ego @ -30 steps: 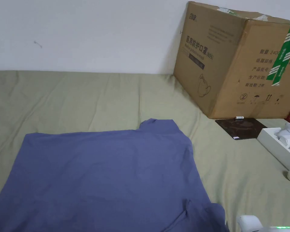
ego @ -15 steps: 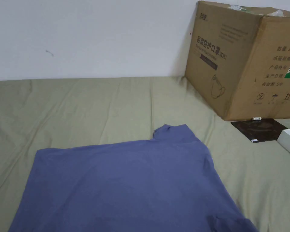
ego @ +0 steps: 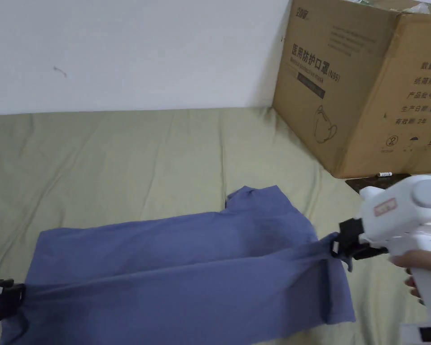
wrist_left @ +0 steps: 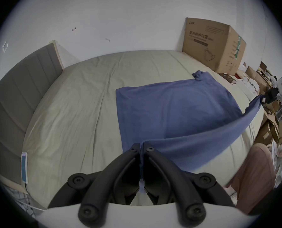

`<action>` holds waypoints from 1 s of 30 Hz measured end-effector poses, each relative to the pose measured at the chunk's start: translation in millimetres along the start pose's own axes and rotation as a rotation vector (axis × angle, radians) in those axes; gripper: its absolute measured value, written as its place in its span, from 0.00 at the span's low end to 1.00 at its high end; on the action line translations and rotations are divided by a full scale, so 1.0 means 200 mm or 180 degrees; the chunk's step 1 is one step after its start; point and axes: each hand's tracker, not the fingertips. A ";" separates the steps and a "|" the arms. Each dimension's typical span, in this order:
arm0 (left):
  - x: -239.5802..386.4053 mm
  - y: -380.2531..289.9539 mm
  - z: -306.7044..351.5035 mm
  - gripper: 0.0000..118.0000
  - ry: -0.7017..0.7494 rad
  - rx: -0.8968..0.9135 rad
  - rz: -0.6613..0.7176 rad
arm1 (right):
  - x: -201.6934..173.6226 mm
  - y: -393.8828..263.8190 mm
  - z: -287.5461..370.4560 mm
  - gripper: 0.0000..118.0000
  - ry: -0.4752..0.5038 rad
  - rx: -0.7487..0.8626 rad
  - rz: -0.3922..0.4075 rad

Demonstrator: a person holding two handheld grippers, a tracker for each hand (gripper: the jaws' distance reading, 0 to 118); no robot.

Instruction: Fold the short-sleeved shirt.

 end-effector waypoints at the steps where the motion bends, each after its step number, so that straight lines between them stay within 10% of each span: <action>1: -0.02 0.03 -0.08 0.02 -0.0012 -0.0073 0.0142 | -0.01 0.05 -0.09 0.05 -0.0059 -0.0064 -0.0068; 7: -0.07 0.08 -0.29 0.05 -0.0028 -0.0245 0.0521 | -0.06 0.12 -0.39 0.05 -0.0560 0.0294 -0.0191; 8: -0.07 0.08 -0.28 0.20 -0.0123 -0.0225 0.0573 | -0.08 0.08 -0.37 0.12 -0.0542 0.0365 -0.0168; 11: -0.08 0.07 -0.19 0.92 -0.0142 -0.0076 0.0594 | -0.08 0.01 -0.30 0.91 -0.0309 0.0416 -0.0309; 12: -0.07 0.06 -0.14 0.98 -0.0157 -0.0030 0.0615 | -0.04 -0.02 -0.28 0.95 -0.0214 0.0443 -0.0366; 17: -0.05 -0.08 0.10 0.96 -0.0659 0.0356 0.0735 | 0.00 -0.28 -0.05 0.95 0.0115 0.1131 -0.0332; 21: 0.07 -0.28 0.41 0.71 -0.0353 0.0878 0.0396 | -0.05 -0.64 0.18 0.88 0.0407 0.1588 -0.0134; 22: 0.10 -0.33 0.48 0.61 -0.0307 0.0982 0.0370 | -0.07 -0.71 0.22 0.79 0.0350 0.1602 -0.0056; 25: 0.15 -0.45 0.66 0.00 -0.0362 0.1116 0.0362 | -0.07 -0.89 0.32 0.02 0.0637 0.1637 -0.0110; 30: 0.05 -0.45 0.62 0.00 -0.0076 0.0403 0.0516 | -0.14 -1.03 0.46 0.00 0.0683 0.1745 0.0009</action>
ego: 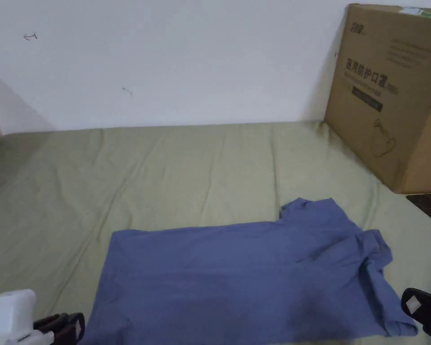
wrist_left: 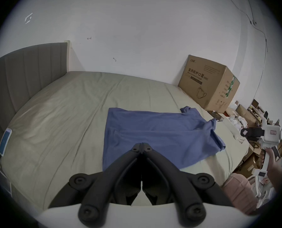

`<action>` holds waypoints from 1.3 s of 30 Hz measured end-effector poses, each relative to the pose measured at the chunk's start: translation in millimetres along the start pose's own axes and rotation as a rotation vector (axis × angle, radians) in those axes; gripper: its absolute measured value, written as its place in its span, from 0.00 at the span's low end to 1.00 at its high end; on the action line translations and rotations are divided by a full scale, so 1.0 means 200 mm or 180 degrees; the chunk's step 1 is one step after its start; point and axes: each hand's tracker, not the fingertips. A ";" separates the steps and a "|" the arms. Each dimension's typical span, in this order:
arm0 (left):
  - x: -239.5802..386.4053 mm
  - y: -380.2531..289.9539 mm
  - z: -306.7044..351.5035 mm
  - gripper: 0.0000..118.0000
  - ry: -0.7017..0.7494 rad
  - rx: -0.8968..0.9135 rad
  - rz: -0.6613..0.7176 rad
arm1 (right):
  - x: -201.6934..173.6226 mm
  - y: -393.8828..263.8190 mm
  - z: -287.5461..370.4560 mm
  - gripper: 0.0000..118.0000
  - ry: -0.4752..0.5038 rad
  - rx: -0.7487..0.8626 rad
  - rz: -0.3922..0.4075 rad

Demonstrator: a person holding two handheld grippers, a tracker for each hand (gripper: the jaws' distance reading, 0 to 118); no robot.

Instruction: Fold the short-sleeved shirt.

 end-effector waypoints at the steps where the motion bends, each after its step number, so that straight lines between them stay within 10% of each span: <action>1: -0.03 0.01 -0.07 0.00 0.0015 -0.0214 0.0002 | -0.02 0.00 0.02 0.00 0.0032 -0.0005 0.0044; 8: -0.19 -0.01 -0.56 0.07 0.0322 -0.0639 0.0152 | -0.06 0.01 0.01 0.00 0.0144 -0.0143 0.0063; 11: -0.18 -0.02 -0.72 0.93 0.0364 -0.0817 0.0304 | -0.05 -0.01 0.03 0.00 0.0253 -0.0133 -0.0114; 12: -0.18 -0.03 -0.79 1.00 0.0367 -0.0936 0.0319 | -0.04 -0.01 0.02 0.00 0.0291 -0.0163 -0.0157; 15: -0.11 -0.12 -0.96 0.99 0.0614 -0.1227 -0.0399 | -0.02 0.00 0.00 0.00 0.0200 -0.0222 -0.0200; 22: -0.06 -0.06 -0.77 1.00 0.0590 -0.0868 -0.0295 | 0.07 0.02 -0.05 0.00 0.0134 -0.0229 -0.0426; 25: 0.02 -0.04 -0.58 0.64 0.0266 -0.0608 -0.0267 | 0.18 0.05 -0.10 0.00 0.0059 -0.0228 -0.0432; 27: 0.02 -0.03 -0.51 0.03 0.0058 -0.0526 -0.0030 | 0.27 0.08 -0.16 0.00 -0.0058 -0.0249 -0.0453; 32: -0.02 0.07 -0.46 0.03 0.0099 -0.0391 -0.0021 | 0.49 0.19 -0.48 0.00 -0.0252 -0.0880 -0.0601; 33: 0.02 0.09 -0.43 0.03 0.0098 -0.0381 -0.0033 | 0.53 0.20 -0.57 0.06 -0.0315 -0.1103 -0.0697; 35: 0.05 0.10 -0.40 0.03 0.0135 -0.0341 -0.0112 | 0.56 0.24 -0.71 0.71 -0.0500 -0.1233 -0.0623; 39: 0.03 0.11 -0.45 0.03 0.0279 -0.0375 -0.0255 | 0.63 0.17 -0.94 0.98 -0.0770 -0.1812 -0.0727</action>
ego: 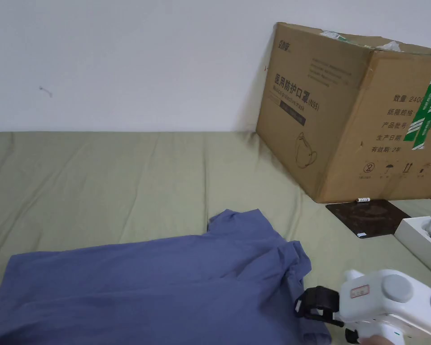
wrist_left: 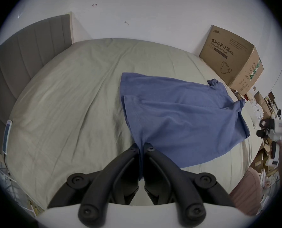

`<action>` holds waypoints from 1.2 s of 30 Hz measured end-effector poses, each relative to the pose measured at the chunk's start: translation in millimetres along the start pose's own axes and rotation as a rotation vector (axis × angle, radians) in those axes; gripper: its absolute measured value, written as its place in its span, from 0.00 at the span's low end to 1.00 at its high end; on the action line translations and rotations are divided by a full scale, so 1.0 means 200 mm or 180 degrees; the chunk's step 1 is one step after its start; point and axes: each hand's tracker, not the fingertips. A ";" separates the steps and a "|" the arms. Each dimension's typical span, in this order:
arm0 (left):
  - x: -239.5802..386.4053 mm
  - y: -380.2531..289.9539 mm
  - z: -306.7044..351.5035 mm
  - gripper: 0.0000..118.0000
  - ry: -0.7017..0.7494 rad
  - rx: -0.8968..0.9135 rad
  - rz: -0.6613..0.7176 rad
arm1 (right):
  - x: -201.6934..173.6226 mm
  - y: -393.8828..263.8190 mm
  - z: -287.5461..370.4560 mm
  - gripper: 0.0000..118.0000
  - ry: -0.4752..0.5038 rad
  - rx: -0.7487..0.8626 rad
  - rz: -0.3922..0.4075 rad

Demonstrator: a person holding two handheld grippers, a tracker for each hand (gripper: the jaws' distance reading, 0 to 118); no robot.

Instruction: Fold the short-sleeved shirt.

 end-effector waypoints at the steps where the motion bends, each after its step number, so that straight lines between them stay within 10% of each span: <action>1: 0.00 0.00 -0.01 0.03 -0.0005 -0.0024 0.0006 | 0.00 0.00 -0.04 0.98 0.0027 -0.0073 0.0053; 4: 0.00 -0.03 -0.04 0.03 -0.0003 -0.0121 0.0054 | -0.02 -0.05 -0.06 0.95 -0.0209 -0.0081 0.0082; 9: -0.11 -0.03 -0.11 0.03 0.0006 -0.0218 0.0052 | -0.04 -0.05 -0.05 0.11 -0.0241 -0.0096 0.0717; 16: -0.09 0.00 0.11 0.03 -0.0029 -0.0180 -0.0096 | -0.07 -0.26 0.36 0.09 -0.0110 0.0072 0.0915; 20: -0.18 -0.12 0.21 0.03 -0.0143 -0.0429 -0.0098 | 0.08 -0.38 0.49 0.09 0.0099 -0.0219 0.0590; 29: -0.16 -0.45 0.24 0.03 -0.0260 -0.0658 0.0350 | 0.06 -0.68 0.44 0.09 -0.0401 -0.0069 0.0805; 31: -0.21 -0.43 0.25 0.10 -0.0117 -0.0517 0.0256 | 0.07 -0.67 0.48 0.12 -0.0594 -0.0020 0.0842; 35: -0.26 -0.30 0.39 1.00 -0.0155 -0.0209 0.0255 | 0.03 -0.64 0.67 1.00 -0.0341 0.0317 0.0628; 36: -0.25 -0.26 0.42 0.96 -0.0233 -0.0100 0.0277 | 0.01 -0.64 0.72 1.00 -0.0182 0.0468 0.0582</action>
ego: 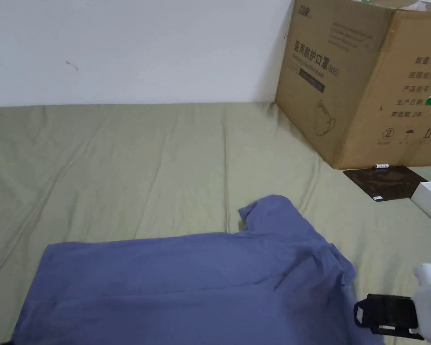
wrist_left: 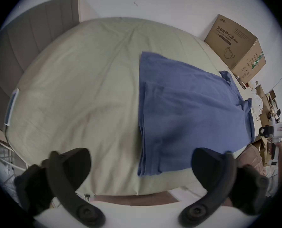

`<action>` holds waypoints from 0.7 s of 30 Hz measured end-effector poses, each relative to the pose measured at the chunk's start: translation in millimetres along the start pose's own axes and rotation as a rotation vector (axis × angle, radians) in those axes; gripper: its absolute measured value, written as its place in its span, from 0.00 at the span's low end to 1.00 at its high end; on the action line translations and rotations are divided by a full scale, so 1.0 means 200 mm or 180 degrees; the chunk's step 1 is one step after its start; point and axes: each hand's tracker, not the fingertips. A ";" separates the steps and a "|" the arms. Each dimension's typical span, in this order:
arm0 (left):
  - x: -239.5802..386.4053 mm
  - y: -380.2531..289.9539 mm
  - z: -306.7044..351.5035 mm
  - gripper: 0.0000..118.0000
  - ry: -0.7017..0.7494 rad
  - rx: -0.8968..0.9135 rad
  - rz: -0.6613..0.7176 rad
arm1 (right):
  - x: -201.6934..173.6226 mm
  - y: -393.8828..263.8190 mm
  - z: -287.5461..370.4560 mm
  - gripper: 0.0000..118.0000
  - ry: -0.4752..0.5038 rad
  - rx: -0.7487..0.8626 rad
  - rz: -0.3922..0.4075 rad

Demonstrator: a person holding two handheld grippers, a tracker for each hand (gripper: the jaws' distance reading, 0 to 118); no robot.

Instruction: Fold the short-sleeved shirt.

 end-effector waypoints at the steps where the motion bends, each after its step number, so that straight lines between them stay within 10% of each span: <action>1: 0.01 0.03 0.04 0.95 -0.0068 0.0124 0.0000 | -0.03 0.01 0.06 1.00 0.0118 0.0206 -0.0029; 7: 0.28 0.02 0.27 0.93 -0.0323 0.1461 -0.0513 | -0.32 0.02 0.26 0.84 0.0735 0.1545 -0.0002; 9: 0.34 0.06 0.27 0.66 -0.0225 0.1594 -0.0637 | -0.36 0.02 0.26 0.36 0.0958 0.1735 -0.0110; 11: 0.37 0.12 0.26 0.00 -0.0234 0.1587 -0.0595 | -0.40 0.06 0.18 0.09 0.1298 0.1776 -0.0186; 21: 0.01 0.83 -0.69 0.00 -0.0256 0.0062 -0.0305 | -0.45 0.19 -0.08 0.00 0.1074 0.1427 -0.0038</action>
